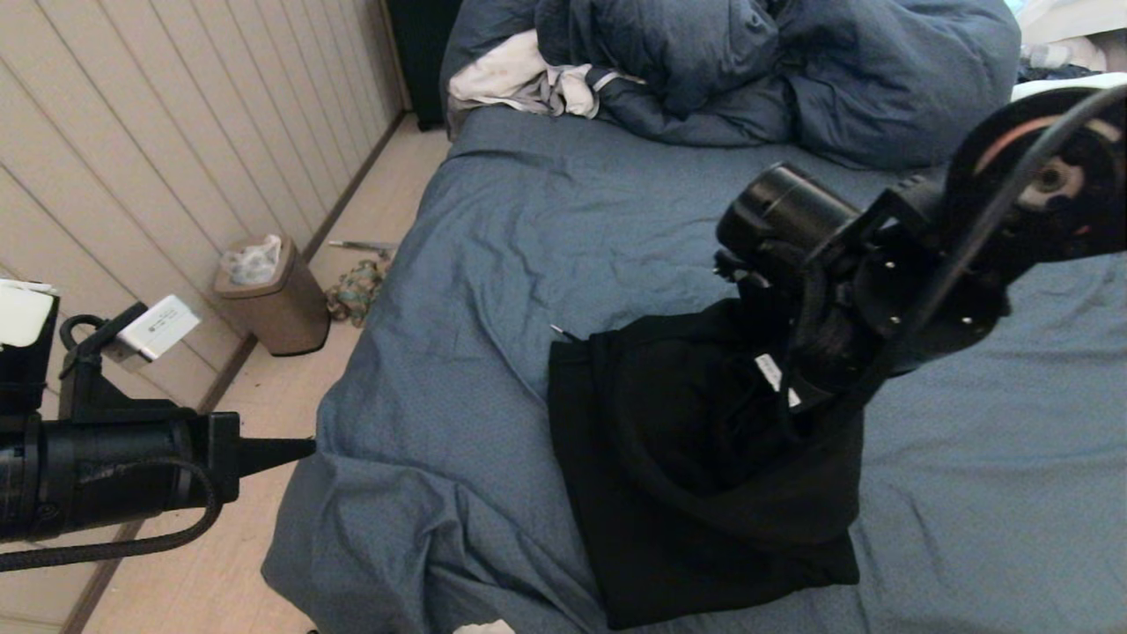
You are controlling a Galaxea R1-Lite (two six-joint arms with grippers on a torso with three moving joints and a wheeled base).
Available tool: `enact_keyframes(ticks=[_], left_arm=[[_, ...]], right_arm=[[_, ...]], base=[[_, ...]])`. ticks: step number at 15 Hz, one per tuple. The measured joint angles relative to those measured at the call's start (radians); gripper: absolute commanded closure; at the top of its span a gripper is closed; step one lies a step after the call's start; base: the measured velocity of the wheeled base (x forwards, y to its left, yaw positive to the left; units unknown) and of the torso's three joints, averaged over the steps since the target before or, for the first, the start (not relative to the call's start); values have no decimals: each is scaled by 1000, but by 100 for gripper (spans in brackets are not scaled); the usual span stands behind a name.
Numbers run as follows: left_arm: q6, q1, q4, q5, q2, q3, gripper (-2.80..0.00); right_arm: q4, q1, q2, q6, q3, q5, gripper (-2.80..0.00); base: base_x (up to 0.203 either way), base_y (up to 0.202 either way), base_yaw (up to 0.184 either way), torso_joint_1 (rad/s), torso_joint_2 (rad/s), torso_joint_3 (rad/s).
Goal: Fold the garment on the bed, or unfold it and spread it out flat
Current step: Unfold the black sweatshirt
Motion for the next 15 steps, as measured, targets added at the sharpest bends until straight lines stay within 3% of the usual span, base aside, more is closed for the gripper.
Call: enact_keyframes(ticks=[3,6,10,11,15], left_arm=[[-18,-74,-1,38,38,-17,0],[-43,-123,-1,51,54,-21,0],[-46,-132,-1,67,59,-16,0],[-49,-134,-1,67,60,-14,0],[-56,-139,-1,67,60,-13,0]], right_arm=[[-111,-144,-110,-32,214,12,0],[-337,-316,-173,-90,439,64,0],[-511,-472,-184,-107,548,176,0],[-523,-493,-179,-104,556,192,-280],[-574,-533,-158,-102,565,232,-280]], base=[[0,0,0,0,0,0],[0,0,0,0,0,0],[0,0,0,0,0,0],[0,0,0,0,0,0],[0,0,0,0,0,0]])
